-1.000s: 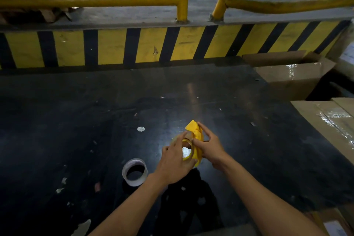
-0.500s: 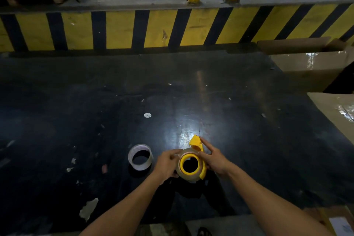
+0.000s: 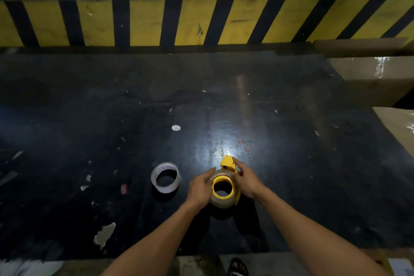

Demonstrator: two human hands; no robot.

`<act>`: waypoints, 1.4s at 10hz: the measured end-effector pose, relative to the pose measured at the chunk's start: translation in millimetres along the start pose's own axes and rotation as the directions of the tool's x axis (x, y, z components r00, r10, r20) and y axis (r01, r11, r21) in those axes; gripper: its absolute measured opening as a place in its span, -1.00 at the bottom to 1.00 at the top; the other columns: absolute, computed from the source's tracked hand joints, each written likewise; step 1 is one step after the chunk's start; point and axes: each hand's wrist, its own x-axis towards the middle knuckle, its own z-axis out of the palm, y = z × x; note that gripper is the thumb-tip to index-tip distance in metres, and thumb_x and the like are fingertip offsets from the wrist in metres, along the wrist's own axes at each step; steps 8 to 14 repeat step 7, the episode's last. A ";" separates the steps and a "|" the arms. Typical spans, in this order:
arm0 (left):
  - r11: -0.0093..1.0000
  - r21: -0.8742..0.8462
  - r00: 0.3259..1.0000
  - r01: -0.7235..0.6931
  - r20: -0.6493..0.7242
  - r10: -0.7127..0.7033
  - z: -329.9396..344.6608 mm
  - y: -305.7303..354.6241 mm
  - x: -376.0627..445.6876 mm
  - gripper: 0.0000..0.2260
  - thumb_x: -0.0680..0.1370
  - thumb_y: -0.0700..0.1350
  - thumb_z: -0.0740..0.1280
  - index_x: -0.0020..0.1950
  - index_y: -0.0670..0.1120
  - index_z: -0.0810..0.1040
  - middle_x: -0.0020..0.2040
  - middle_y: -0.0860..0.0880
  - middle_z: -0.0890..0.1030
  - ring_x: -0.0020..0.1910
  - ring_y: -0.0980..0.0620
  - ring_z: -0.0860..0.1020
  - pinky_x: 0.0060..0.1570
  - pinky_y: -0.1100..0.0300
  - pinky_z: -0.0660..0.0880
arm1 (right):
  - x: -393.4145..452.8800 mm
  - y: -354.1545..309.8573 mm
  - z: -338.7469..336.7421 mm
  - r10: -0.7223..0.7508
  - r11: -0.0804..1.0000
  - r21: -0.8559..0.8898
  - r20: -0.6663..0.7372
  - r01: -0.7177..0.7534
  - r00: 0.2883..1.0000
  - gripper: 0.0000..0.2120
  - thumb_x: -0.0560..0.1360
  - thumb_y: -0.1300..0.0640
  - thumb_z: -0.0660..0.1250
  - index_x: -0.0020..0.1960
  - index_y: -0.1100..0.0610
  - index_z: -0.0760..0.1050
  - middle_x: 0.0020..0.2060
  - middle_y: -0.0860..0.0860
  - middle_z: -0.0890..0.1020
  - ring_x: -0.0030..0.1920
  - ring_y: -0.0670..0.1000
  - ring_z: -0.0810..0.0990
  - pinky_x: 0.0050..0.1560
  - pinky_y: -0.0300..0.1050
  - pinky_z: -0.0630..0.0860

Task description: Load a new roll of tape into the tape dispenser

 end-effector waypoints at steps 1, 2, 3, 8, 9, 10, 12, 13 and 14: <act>0.999 -0.033 1.000 0.006 -0.021 -0.007 1.3 -0.8 -1.1 -0.61 0.69 -0.15 0.22 0.51 0.06 0.50 0.42 -0.08 0.61 0.35 -0.14 0.59 0.29 -0.17 0.59 | -3.2 1.8 4.6 -0.022 1.000 -0.002 -0.043 0.021 0.999 -0.50 0.61 0.15 0.22 0.52 -0.09 0.25 -0.11 0.03 0.65 -0.04 0.10 0.68 0.08 0.03 0.62; 0.999 -0.034 0.999 0.001 -0.035 -0.002 4.2 -4.4 -2.1 -0.62 0.70 -0.14 0.23 0.52 0.05 0.50 0.42 -0.11 0.61 0.38 -0.11 0.57 0.34 0.05 0.53 | -6.0 0.7 8.7 -0.034 0.999 -0.036 -0.090 0.030 0.995 -0.52 0.63 0.15 0.19 0.53 -0.05 0.24 0.04 0.14 0.64 0.02 0.11 0.64 0.14 0.06 0.58; 1.000 -0.004 0.998 0.013 -0.065 -0.013 8.2 -5.8 -3.1 -0.63 0.70 -0.10 0.22 0.51 0.12 0.49 0.38 -0.16 0.62 0.36 -0.11 0.58 0.34 0.08 0.49 | -5.2 0.1 11.8 -0.023 0.998 -0.058 -0.111 0.016 0.994 -0.51 0.63 0.17 0.17 0.53 -0.04 0.23 0.10 0.16 0.64 0.02 0.10 0.64 0.08 -0.02 0.57; 0.972 -0.184 0.971 0.149 -0.158 -0.179 -4.3 -13.9 -34.3 -0.67 0.70 -0.11 0.23 0.45 -0.13 0.52 0.38 -0.13 0.60 0.37 -0.12 0.55 0.24 0.11 0.43 | -41.2 9.3 20.5 0.075 0.994 0.089 -0.133 -0.063 0.988 -0.43 0.62 -0.08 0.18 0.57 0.04 0.13 0.48 0.09 0.38 0.44 0.11 0.38 0.42 0.04 0.32; 0.972 -0.184 0.971 0.149 -0.158 -0.179 -4.3 -13.9 -34.3 -0.67 0.70 -0.11 0.23 0.45 -0.13 0.52 0.38 -0.13 0.60 0.37 -0.12 0.55 0.24 0.11 0.43 | -41.2 9.3 20.5 0.075 0.994 0.089 -0.133 -0.063 0.988 -0.43 0.62 -0.08 0.18 0.57 0.04 0.13 0.48 0.09 0.38 0.44 0.11 0.38 0.42 0.04 0.32; 0.972 -0.184 0.971 0.149 -0.158 -0.179 -4.3 -13.9 -34.3 -0.67 0.70 -0.11 0.23 0.45 -0.13 0.52 0.38 -0.13 0.60 0.37 -0.12 0.55 0.24 0.11 0.43 | -41.2 9.3 20.5 0.075 0.994 0.089 -0.133 -0.063 0.988 -0.43 0.62 -0.08 0.18 0.57 0.04 0.13 0.48 0.09 0.38 0.44 0.11 0.38 0.42 0.04 0.32; 0.972 -0.184 0.971 0.149 -0.158 -0.179 -4.3 -13.9 -34.3 -0.67 0.70 -0.11 0.23 0.45 -0.13 0.52 0.38 -0.13 0.60 0.37 -0.12 0.55 0.24 0.11 0.43 | -41.2 9.3 20.5 0.075 0.994 0.089 -0.133 -0.063 0.988 -0.43 0.62 -0.08 0.18 0.57 0.04 0.13 0.48 0.09 0.38 0.44 0.11 0.38 0.42 0.04 0.32; 0.972 -0.184 0.971 0.149 -0.158 -0.179 -4.3 -13.9 -34.3 -0.67 0.70 -0.11 0.23 0.45 -0.13 0.52 0.38 -0.13 0.60 0.37 -0.12 0.55 0.24 0.11 0.43 | -41.2 9.3 20.5 0.075 0.994 0.089 -0.133 -0.063 0.988 -0.43 0.62 -0.08 0.18 0.57 0.04 0.13 0.48 0.09 0.38 0.44 0.11 0.38 0.42 0.04 0.32; 0.972 -0.184 0.971 0.149 -0.158 -0.179 -4.3 -13.9 -34.3 -0.67 0.70 -0.11 0.23 0.45 -0.13 0.52 0.38 -0.13 0.60 0.37 -0.12 0.55 0.24 0.11 0.43 | -41.2 9.3 20.5 0.075 0.994 0.089 -0.133 -0.063 0.988 -0.43 0.62 -0.08 0.18 0.57 0.04 0.13 0.48 0.09 0.38 0.44 0.11 0.38 0.42 0.04 0.32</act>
